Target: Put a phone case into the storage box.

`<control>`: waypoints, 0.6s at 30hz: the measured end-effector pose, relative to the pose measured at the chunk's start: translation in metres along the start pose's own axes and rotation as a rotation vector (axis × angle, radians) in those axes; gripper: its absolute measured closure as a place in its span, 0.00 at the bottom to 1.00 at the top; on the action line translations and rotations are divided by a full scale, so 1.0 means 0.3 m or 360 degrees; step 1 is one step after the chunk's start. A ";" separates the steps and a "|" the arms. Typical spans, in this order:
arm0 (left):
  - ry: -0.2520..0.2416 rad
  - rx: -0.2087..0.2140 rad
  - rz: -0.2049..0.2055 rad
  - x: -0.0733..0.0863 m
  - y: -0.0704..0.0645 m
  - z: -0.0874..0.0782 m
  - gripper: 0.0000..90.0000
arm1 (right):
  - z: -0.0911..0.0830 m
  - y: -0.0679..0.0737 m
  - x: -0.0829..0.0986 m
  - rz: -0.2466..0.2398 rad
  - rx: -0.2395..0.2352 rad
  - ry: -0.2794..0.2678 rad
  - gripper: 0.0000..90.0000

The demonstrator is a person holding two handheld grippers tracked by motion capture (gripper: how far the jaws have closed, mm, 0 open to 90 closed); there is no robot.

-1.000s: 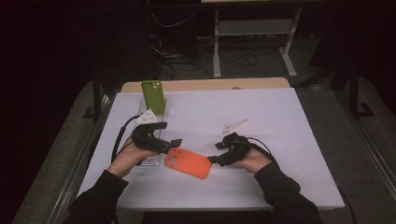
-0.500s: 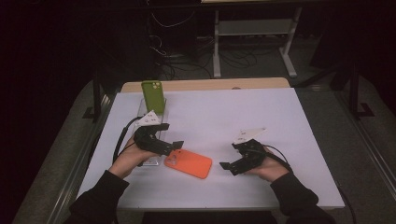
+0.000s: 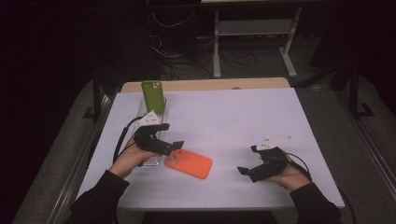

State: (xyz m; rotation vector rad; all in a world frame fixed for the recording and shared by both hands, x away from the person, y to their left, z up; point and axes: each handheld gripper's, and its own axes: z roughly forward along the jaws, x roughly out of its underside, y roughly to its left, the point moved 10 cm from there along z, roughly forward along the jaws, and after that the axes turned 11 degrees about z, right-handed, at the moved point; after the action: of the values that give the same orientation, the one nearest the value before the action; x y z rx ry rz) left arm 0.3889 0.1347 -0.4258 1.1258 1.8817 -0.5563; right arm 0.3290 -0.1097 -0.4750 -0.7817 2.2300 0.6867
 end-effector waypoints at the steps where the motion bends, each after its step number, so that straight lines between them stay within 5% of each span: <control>1: -0.0001 0.0000 -0.0005 0.000 0.000 0.001 0.06 | 0.004 0.005 -0.006 -0.0009 -0.0006 0.0008 0.05; 18: -0.0002 -0.0004 -0.0019 0.001 0.003 -0.001 0.06 | 0.151 0.144 -0.132 -0.0149 -0.0145 0.0171 0.03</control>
State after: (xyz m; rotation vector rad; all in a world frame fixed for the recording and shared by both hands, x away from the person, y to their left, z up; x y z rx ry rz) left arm 0.3895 0.1354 -0.4259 1.1130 1.8885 -0.5609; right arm 0.3418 -0.0376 -0.4644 -0.9830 2.2542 0.7196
